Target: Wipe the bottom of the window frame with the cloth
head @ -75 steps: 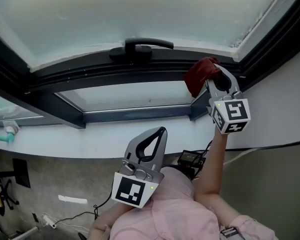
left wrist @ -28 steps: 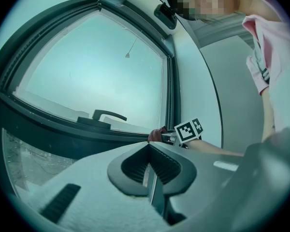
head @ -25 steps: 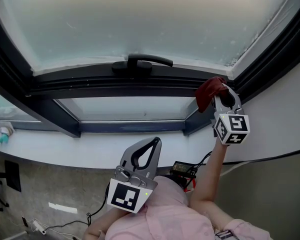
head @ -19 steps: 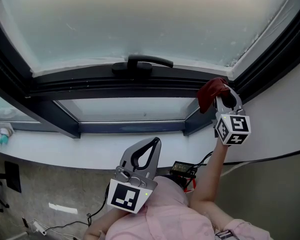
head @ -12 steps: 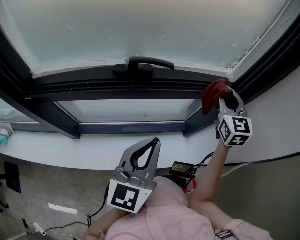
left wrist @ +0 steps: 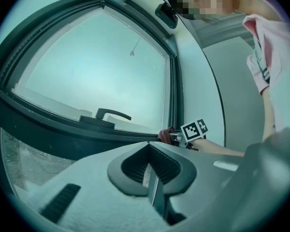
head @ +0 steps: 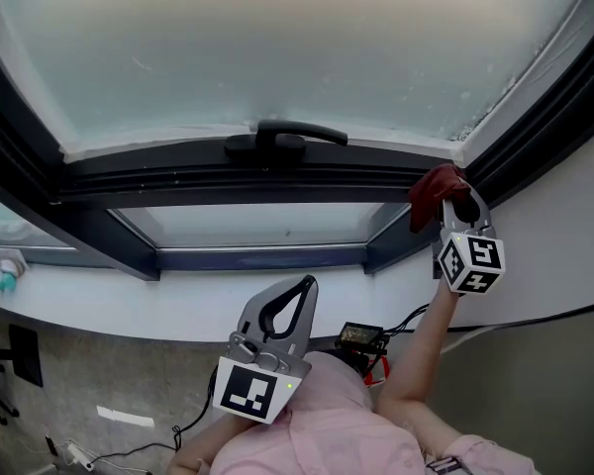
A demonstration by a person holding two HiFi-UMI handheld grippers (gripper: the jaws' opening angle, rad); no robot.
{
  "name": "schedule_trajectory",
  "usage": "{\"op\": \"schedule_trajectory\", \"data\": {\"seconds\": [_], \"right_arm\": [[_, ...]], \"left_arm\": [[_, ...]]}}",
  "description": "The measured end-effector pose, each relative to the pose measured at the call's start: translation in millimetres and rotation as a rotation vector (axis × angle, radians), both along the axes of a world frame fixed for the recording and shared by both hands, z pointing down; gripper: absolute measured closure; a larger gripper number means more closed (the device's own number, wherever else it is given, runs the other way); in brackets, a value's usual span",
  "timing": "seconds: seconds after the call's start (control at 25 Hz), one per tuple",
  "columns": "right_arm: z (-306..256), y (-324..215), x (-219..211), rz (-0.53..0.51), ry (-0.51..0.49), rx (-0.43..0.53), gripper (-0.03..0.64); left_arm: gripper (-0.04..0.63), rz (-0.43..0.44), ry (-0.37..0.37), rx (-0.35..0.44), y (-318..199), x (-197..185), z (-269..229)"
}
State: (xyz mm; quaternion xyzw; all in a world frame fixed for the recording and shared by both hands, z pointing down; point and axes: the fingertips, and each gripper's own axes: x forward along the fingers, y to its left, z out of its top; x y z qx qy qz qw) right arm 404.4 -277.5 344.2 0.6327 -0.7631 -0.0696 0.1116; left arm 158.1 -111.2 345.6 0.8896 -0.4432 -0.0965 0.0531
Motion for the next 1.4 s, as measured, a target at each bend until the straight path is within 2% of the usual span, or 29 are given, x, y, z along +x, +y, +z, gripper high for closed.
{"op": "schedule_trajectory", "data": {"seconds": [0.6, 0.84, 0.96, 1.08, 1.24, 1.4], "right_arm": [[0.0, -2.6, 11.6, 0.067, 0.015, -0.006, 0.551], [-10.6, 12.6, 0.1, 0.092, -0.091, 0.049, 0.551], [-30.5, 27.8, -43.3, 0.008, -0.12, 0.123, 0.552], [-37.5, 42.5, -112.8, -0.126, -0.09, 0.145, 0.554], [-16.6, 62.8, -199.6, -0.284, -0.082, 0.096, 0.554], [17.4, 72.3, -262.2, -0.355, -0.049, 0.011, 0.554]], "left_arm": [[0.601, 0.007, 0.008, 0.021, -6.1, -7.6, -6.5], [0.601, -0.012, 0.018, 0.04, 0.1, -34.0, -14.3], [0.601, -0.011, 0.021, 0.032, 4.0, -50.5, -14.5], [0.601, 0.007, 0.016, 0.028, 8.5, -65.1, -16.0], [0.601, 0.028, 0.019, 0.022, 15.9, -84.4, -16.7], [0.601, 0.038, 0.018, -0.011, 23.7, -108.0, -10.1]]}}
